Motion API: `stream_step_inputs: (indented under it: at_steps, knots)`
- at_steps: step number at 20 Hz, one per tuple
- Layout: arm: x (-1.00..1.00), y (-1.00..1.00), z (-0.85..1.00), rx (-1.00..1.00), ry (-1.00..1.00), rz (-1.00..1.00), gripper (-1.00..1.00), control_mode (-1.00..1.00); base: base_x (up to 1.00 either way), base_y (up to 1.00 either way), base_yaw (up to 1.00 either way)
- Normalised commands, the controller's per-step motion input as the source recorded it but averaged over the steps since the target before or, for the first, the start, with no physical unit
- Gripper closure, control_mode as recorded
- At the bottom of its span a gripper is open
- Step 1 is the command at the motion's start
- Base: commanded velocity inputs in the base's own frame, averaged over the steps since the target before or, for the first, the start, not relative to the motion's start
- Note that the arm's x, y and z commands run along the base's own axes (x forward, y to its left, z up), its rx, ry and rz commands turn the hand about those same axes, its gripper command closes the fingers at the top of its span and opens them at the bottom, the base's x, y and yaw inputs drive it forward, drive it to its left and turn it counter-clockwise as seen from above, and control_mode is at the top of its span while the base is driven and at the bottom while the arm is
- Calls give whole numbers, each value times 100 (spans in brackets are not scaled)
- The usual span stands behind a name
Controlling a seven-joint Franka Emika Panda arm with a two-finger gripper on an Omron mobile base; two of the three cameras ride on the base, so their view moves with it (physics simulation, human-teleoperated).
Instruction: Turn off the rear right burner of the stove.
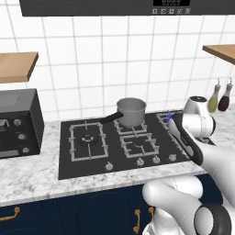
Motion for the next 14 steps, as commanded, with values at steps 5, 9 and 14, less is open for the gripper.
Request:
stream_step_inputs:
  at_steps: [5, 9, 14]
  knots:
    - [4, -3, -23, -5, 0, 33, -100, -100, 0, 0, 0]
    - [3, -1, -22, -2, 0, 37, -100, -100, 0, 0, 0]
    - [2, 0, -17, 0, 0, 35, -100, -100, 0, 0, 0]
